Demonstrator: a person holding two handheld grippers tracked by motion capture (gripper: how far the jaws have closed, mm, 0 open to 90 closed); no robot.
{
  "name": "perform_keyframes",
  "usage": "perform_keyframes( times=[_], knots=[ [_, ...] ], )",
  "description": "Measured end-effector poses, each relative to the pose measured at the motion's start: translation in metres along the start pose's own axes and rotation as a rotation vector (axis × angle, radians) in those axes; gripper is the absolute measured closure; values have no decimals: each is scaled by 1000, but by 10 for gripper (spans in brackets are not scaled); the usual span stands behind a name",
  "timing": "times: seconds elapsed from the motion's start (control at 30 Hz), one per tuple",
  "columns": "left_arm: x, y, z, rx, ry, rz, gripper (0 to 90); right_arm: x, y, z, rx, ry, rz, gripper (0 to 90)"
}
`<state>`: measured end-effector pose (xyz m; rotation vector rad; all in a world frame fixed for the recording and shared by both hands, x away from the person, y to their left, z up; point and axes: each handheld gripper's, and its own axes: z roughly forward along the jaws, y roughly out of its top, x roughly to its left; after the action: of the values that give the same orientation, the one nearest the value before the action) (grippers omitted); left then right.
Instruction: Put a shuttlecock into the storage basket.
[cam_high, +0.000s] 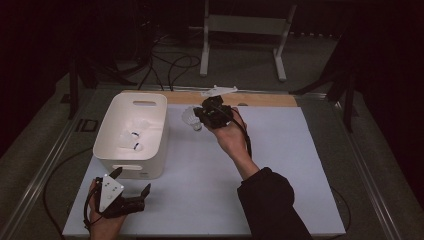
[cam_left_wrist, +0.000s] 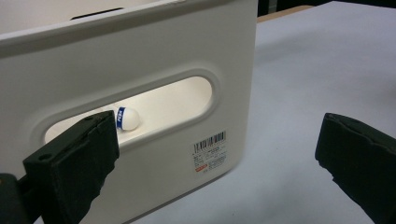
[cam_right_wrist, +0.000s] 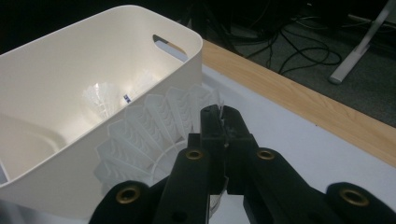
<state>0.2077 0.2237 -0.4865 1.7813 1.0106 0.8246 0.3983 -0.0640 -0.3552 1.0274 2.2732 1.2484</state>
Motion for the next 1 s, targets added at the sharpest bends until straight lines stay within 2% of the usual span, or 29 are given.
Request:
perform_keyframes(
  times=[0.63, 1.0],
  knots=[
    [0, 0, 0, 0, 1, 2, 2, -5, 12, 4, -22, 2, 40, 898],
    [0, 0, 0, -1, 1, 1, 2, -7, 18, 8, -30, -14, 37, 898]
  ],
)
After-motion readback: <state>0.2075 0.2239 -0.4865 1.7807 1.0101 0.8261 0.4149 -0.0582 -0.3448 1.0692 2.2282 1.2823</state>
